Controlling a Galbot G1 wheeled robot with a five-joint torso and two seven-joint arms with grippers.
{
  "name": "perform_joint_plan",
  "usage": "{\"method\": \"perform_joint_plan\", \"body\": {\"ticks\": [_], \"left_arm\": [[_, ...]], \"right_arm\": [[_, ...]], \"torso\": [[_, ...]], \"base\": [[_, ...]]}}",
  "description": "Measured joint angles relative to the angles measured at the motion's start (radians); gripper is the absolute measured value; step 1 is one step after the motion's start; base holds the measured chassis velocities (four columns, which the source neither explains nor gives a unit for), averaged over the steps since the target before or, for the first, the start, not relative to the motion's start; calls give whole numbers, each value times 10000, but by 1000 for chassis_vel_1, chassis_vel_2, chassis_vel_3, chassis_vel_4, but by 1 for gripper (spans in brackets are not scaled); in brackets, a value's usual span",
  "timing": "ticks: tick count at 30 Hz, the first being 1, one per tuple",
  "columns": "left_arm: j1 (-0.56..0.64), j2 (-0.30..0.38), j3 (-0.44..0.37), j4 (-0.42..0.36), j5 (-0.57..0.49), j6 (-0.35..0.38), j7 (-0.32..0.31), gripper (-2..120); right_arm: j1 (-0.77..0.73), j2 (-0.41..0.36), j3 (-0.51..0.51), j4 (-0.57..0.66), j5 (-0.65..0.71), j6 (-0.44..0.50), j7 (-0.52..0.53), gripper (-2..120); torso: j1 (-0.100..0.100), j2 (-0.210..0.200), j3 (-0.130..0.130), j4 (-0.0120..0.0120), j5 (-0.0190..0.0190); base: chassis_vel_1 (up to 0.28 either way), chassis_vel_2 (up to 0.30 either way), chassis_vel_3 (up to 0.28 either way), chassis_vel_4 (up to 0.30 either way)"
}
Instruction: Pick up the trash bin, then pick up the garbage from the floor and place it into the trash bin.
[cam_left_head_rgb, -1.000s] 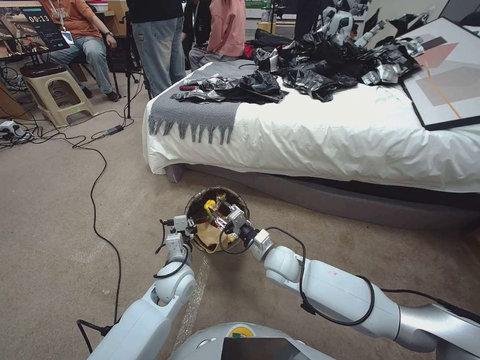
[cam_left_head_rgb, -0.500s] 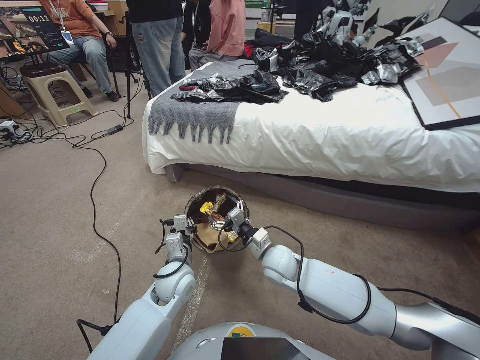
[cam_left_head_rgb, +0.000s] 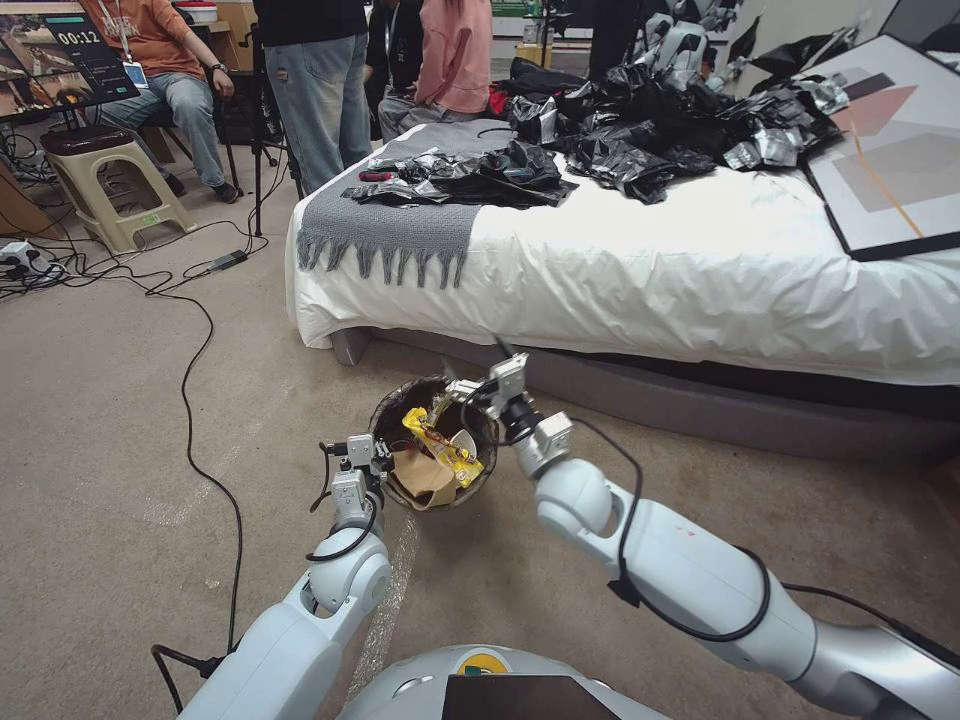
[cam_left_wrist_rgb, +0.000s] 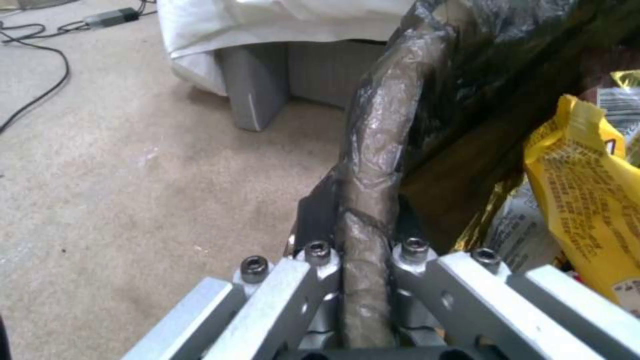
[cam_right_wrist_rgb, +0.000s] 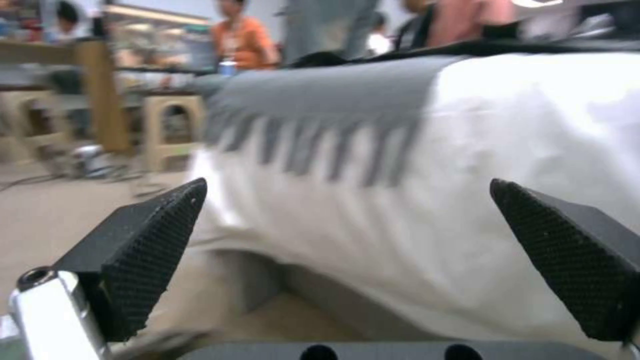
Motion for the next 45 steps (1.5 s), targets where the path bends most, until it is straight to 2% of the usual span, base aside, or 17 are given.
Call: {"method": "perform_joint_plan", "body": {"ticks": [10, 12, 13, 16, 18, 20, 21, 23, 24, 26, 29, 33, 36, 37, 40, 45], "left_arm": [[75, -3, -12, -41, 39, -1, -2, 2], [106, 17, -53, -43, 61, -6, -3, 2], [106, 17, -53, -43, 61, -6, -3, 2], [127, 46, -99, -43, 91, -22, 0, 2], [130, 49, -111, -43, 103, -27, 1, 2], [272, 41, -257, -94, 207, -51, 9, 2], [272, 41, -257, -94, 207, -51, 9, 2], [376, -2, -385, -157, 273, -57, -16, 2], [376, -2, -385, -157, 273, -57, -16, 2], [359, -10, -383, -157, 279, -58, -18, 2], [420, -24, -384, -177, 303, -61, -21, 2], [544, -34, -422, -286, 343, -62, -27, 2], [639, -18, -467, -354, 363, -64, -29, 2], [639, -18, -467, -354, 363, -64, -29, 2], [678, -7, -477, -407, 367, -69, -39, 2], [707, -62, -464, -436, 291, -83, -113, 2]], "right_arm": [[-387, 31, 1397, 996, 412, -289, 737, 100], [-714, -62, 2196, 1341, 528, -565, 1023, 100], [-714, -62, 2196, 1341, 528, -565, 1023, 100], [-1755, -375, 3805, 1844, 531, -1066, 1233, 100], [-1993, -421, 4160, 1935, 494, -1129, 1274, 100], [-2819, -490, 5373, 2194, 226, -1377, 1400, 100], [-2819, -490, 5373, 2194, 226, -1377, 1400, 100], [-3852, -275, 6784, 2544, -115, -1570, 1437, 100], [-3852, -275, 6784, 2544, -115, -1570, 1437, 100], [-4844, -21, 7625, 2677, -494, -1538, 1434, 100], [-5569, 280, 8188, 2514, -1003, -1252, 1418, 100], [-6100, 684, 8650, 2450, -1367, -1178, 1386, 100], [-6843, 1947, 9288, 2499, -2014, -1287, 1140, 100], [-6843, 1947, 9288, 2499, -2014, -1287, 1140, 100], [-7396, 2740, 9582, 2679, -2491, -1269, 941, 100], [-7829, 3003, 9782, 2870, -2827, -1179, 818, 100]], "torso": [[0, 0, -1, 1, -1], [0, 0, 0, 1, 1], [0, 0, 0, 1, 1], [0, 0, -1, -2, 3], [0, 0, -1, -1, 2], [0, 0, -1, -4, 4], [0, 0, -1, -4, 4], [0, 1, -2, 5, 5], [0, 1, -2, 5, 5], [0, 0, -1, -5, 2], [0, 1, -1, -1, -1], [0, 1, -1, 2, 0], [0, 1, -1, 1, 1], [0, 1, -1, 1, 1], [0, 1, -1, 0, -2], [0, 1, -1, 0, -1]], "base": [[0, 0, 0, 0], [0, 0, 0, 0], [0, 0, 0, 0], [0, 0, 0, 0], [0, 0, 0, 0], [0, 0, 0, 0], [0, 0, 0, 0], [0, 0, 0, 0], [0, 0, 0, 0], [0, 0, 0, 0], [0, 0, 0, 0], [0, 0, 0, 0], [0, 0, 0, 0], [0, 0, 0, 0], [0, 0, 0, 0], [0, 0, 0, 0]]}}
